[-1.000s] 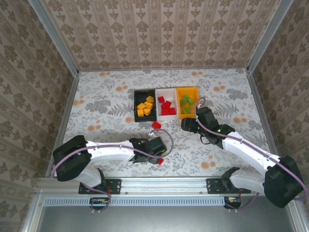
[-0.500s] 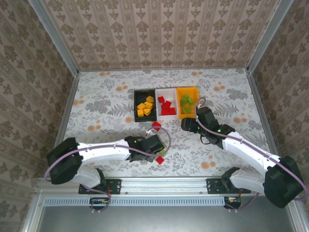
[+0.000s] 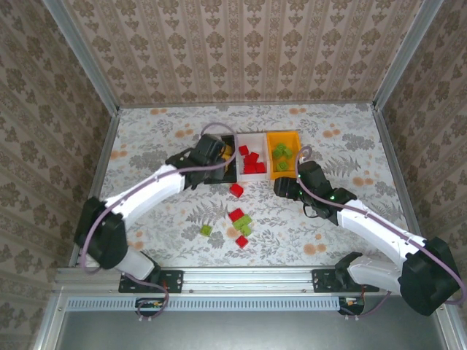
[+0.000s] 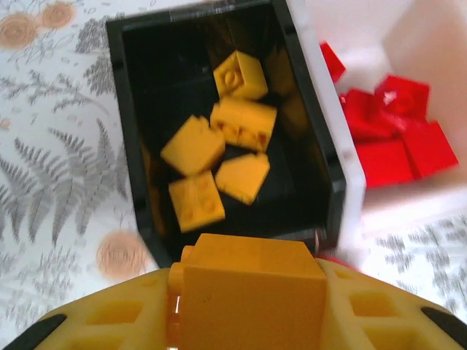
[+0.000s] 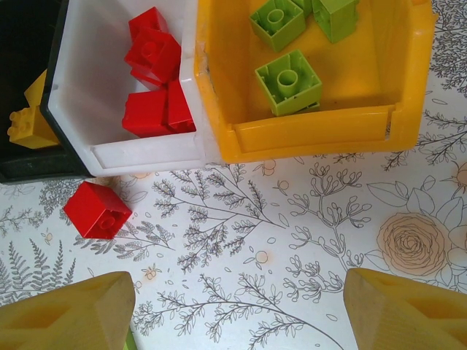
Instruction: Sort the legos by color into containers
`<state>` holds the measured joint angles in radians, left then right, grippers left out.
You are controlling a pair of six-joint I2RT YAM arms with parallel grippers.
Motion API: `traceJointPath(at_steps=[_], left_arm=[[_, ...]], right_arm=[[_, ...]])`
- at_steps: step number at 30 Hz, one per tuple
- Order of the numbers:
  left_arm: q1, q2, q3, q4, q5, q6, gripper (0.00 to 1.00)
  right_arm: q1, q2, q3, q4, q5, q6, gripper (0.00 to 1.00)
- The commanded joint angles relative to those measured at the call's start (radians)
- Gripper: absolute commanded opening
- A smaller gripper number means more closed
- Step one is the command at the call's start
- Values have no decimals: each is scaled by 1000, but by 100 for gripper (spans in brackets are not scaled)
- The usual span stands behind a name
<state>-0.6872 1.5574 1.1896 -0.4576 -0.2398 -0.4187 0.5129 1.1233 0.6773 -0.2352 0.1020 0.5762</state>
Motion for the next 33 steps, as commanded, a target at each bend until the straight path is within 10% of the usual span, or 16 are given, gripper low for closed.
traceJointPath(at_steps=[1,8,14,24,33], left_arm=[[52,115,98,17,54,76,33],[116,312,286,-50,48,89,35],[125,289,314,-45,83,67,70],[96,-167,2,56,156,-42,100],[145,-673,-427,-90,31,-164,100]], right_arm=[[-4,7,-1,-26,25,-16,77],[-2,6,-6,-26,13,-32,77],[31,29,-2,-12,-44,-57,78],[331,207,119,54,-61,-170,80],[574,607,406,35,-45,-296,80]])
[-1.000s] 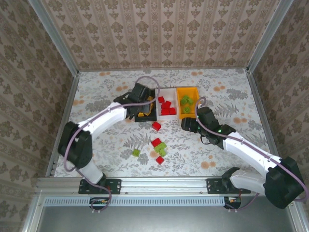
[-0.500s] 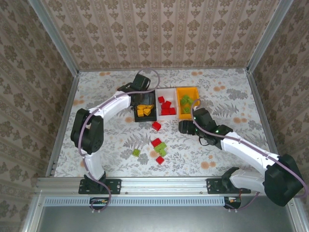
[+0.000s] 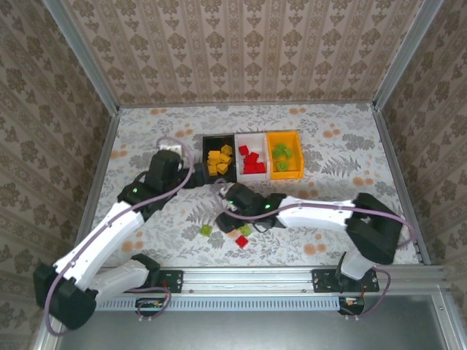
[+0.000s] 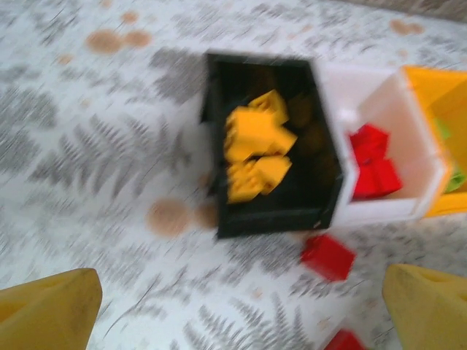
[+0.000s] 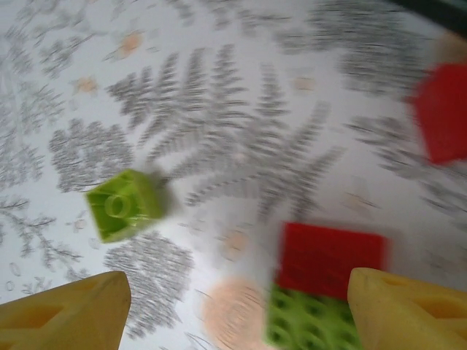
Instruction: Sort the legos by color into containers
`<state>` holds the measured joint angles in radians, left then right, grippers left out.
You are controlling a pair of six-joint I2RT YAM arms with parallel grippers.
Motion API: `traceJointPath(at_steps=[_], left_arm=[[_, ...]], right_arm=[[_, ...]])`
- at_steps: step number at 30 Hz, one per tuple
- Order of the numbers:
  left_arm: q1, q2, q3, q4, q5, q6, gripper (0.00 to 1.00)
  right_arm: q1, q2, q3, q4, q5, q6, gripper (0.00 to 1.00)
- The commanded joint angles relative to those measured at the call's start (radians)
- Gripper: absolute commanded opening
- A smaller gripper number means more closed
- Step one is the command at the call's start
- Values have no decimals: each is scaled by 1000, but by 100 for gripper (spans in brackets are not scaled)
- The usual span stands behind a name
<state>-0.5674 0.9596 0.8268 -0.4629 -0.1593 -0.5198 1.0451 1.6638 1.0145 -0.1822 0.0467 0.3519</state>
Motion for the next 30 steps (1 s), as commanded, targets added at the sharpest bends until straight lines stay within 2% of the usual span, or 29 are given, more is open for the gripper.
traceJointPath(at_steps=[1,8,14,18,22,27,30], left_arm=[[43,-110,-93,-104,-50,-72,100],[247,-158,-177,-131,84,-89,100],[313,-154,-184,-103,138,-98,100],[330,-142,-179,-86,163,-104,100],[331,-143,-171,-71,178,-98,100],[325,-143,-166,-40,210,-90,100],[281,-131,-175,3,207,-97,100]], right_arm=[[55,105,100,-20,9,-83,80],[94,286,240,-37,17,-121,78],[128,373,302,-85,97,-161,71],[133,388,293,-81,133,-162,57],[133,350,252,-36,148,-159,38],[129,223,142,56,210,-128,31],[109,103,52,96,263,-95,29]])
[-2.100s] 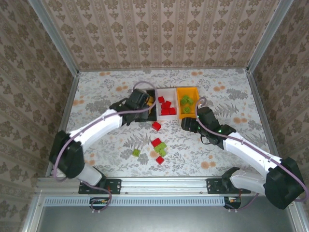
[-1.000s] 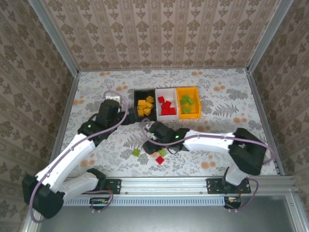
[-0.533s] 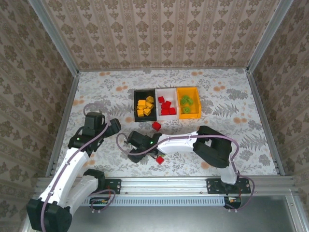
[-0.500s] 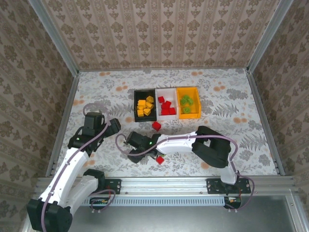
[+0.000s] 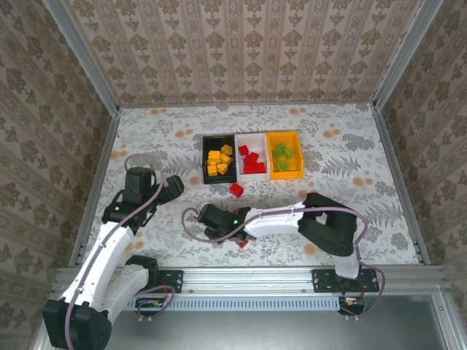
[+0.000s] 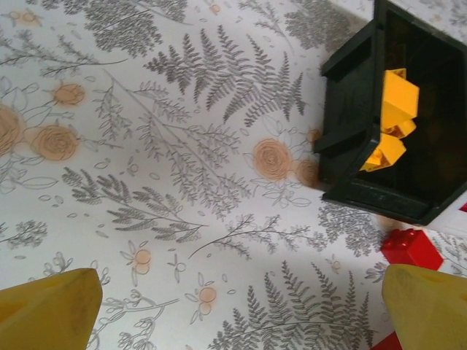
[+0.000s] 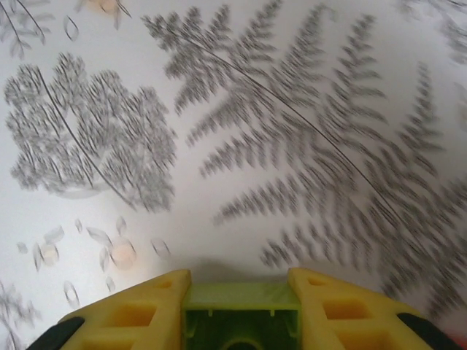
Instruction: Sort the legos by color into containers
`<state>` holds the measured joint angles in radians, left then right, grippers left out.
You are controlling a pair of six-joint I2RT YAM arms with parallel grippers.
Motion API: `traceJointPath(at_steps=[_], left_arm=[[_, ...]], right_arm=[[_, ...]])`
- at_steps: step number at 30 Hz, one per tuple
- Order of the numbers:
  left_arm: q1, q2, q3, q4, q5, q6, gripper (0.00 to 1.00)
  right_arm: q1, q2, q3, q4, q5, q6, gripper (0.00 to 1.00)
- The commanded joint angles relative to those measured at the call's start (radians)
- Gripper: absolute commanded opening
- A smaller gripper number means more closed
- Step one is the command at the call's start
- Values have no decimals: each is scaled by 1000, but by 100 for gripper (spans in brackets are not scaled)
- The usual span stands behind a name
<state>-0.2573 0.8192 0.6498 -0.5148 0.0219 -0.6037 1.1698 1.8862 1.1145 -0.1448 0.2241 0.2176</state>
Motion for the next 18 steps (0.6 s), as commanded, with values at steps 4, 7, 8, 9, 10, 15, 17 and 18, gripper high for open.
traceJointPath(at_steps=[4,7,8,9,10,15,17,18], left_arm=[[-162,65,-8,129,-27,-34,100],[-308,148,2,200,-72,-41,100],[-348,179,8,220,-83,-38,100],[-391,214,17,242,-93,-31,100],[-429,247,25,261,-98,-22,100],[-537,349,38,320,-95,15,100],[-559,366,33,337,-78,27,100],[-570,378,32,336,-76,29,100]], right_arm=[[-94,-301,-159,56,154,85,29],[-224,-410,-211,16,163,138,29],[-271,-433,-218,1,160,154,29],[-328,-451,-222,-12,155,172,30],[-386,-460,-221,-21,150,186,30],[-628,-363,-107,-98,83,255,31],[-695,-298,-47,-109,61,271,31],[-722,-262,-18,-114,56,277,32]])
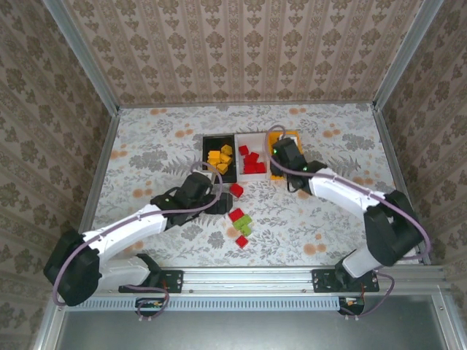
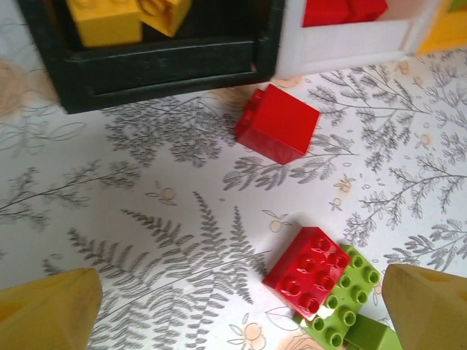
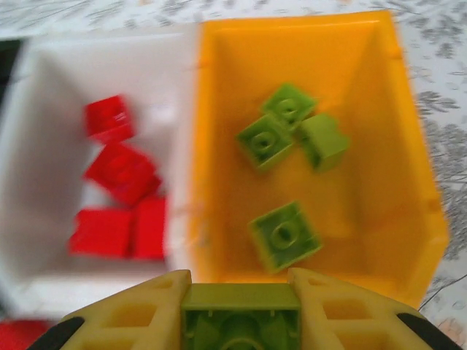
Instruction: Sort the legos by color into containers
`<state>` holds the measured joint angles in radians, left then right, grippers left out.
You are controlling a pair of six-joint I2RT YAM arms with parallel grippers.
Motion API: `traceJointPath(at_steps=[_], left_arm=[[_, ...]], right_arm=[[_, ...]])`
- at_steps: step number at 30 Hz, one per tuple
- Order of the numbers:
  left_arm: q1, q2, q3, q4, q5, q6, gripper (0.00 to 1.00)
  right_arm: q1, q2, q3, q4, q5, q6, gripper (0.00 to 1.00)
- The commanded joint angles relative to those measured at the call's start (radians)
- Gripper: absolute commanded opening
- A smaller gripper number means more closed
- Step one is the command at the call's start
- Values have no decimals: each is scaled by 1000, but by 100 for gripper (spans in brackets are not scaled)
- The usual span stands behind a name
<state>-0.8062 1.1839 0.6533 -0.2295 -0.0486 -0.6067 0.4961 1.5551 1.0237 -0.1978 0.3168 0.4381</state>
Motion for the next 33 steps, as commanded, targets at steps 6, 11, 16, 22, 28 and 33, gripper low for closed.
traceJointPath(at_steps=[6,11,16,22,28,33], left_arm=[[-45,70,16,70,25,28,100],[-48,112,26,88,67,60,100],[-94,204,80,41,86,107,98],[-155,351,155,12,18,104,100],[-165,418,202,-41,-105,106,92],[-151,437,179,-98,-137,84,81]], right_arm=[[-122,233,236,-76,-61,53,39],[-122,259,297,-96,-102,53,71],[-70,161,227,-73,-92,46,76],[-26,56,104,-29,-82,50,77],[-19,-27,24,-2,-91,62,77],[-19,-67,-12,7,-86,64,77]])
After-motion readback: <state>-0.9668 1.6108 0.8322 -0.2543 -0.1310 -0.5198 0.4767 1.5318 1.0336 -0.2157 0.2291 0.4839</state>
